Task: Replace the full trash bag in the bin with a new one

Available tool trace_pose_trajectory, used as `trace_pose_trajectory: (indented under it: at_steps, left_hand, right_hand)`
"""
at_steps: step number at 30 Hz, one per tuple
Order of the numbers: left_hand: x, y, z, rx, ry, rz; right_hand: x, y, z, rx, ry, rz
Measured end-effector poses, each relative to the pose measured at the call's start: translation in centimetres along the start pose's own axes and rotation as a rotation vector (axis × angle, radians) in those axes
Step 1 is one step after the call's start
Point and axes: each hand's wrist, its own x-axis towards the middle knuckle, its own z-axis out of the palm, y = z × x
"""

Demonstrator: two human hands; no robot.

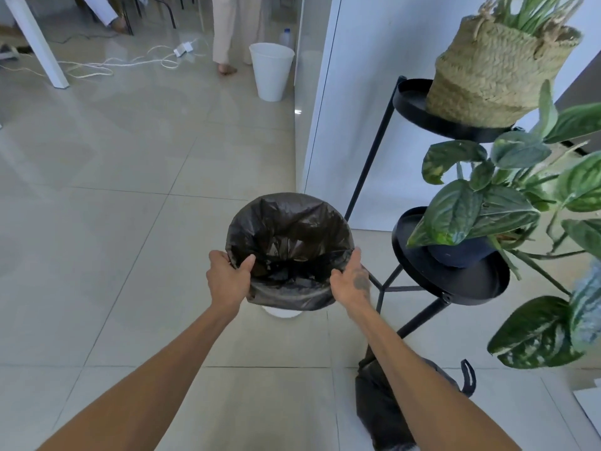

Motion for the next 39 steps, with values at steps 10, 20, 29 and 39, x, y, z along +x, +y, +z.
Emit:
trace_pose_trajectory:
  at_steps: [10,20,29,39]
  left_hand:
    - [4.4,-0.3,3.3,0.023,0.003,-0.021]
    - [2.2,1.3,1.9,0.138,0.076,-0.014]
    - [-13.0,0.4,3.6,0.116,-0.214,0.235]
    - [-28.1,3.1,6.4,0.416,-0.847,0.640]
  right_hand:
    - [5.0,0.3,2.2,0.033,0.035,0.008]
    - [0.3,2.4,0.8,-0.068,-0.050,-0.046]
    - [-11.1,11.3,-5.7,-0.310,-0.136,-0.056]
    - [-21.5,20.1,-17.7,-0.327,0.100,0.148]
